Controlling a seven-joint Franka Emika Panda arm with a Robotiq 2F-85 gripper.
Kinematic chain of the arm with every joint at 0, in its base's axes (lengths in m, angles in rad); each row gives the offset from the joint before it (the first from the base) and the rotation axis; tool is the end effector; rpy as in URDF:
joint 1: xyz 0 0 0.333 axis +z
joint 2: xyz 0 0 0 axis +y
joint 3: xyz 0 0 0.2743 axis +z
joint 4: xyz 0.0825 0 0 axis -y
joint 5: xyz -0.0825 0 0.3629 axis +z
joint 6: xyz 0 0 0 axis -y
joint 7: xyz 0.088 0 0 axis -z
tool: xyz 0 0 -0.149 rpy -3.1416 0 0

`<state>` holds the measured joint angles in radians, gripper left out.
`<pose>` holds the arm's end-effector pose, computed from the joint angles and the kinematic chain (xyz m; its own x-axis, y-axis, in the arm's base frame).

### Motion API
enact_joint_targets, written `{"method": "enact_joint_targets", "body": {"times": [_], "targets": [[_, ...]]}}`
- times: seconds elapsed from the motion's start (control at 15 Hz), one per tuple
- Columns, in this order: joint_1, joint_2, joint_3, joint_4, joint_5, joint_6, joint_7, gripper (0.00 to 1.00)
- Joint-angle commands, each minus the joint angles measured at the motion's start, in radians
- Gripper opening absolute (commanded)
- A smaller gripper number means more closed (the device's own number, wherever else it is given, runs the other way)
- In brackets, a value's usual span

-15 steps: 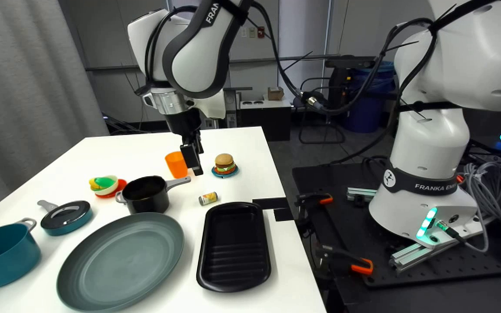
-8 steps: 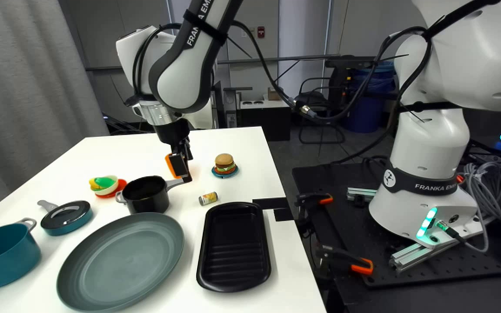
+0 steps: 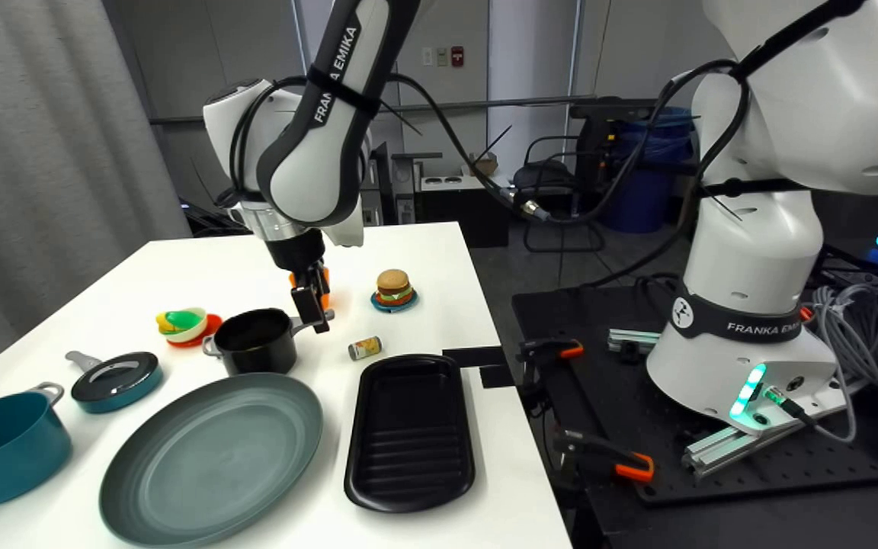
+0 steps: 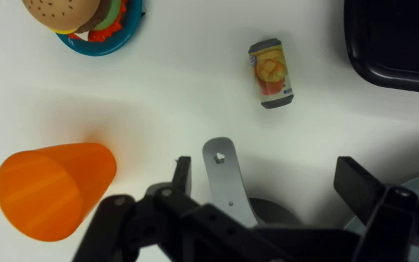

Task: Pour out the potato chips from the black measuring cup and put them on the grey plate

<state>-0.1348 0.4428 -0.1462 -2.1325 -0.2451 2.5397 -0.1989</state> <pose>0.5170 -0.1573 0.1345 0.9875 0.1265 -0.0938 0.1415 -0.9741 0.1763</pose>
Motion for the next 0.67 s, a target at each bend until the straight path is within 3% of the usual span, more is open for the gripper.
{"method": "enact_joint_targets", "body": {"times": [0.0, 0.6], "targets": [[-0.02, 0.06, -0.001, 0.061, -0.018, 0.023, -0.045, 1.0], [-0.018, 0.137, 0.009, 0.132, -0.013, 0.017, -0.057, 1.0]]}}
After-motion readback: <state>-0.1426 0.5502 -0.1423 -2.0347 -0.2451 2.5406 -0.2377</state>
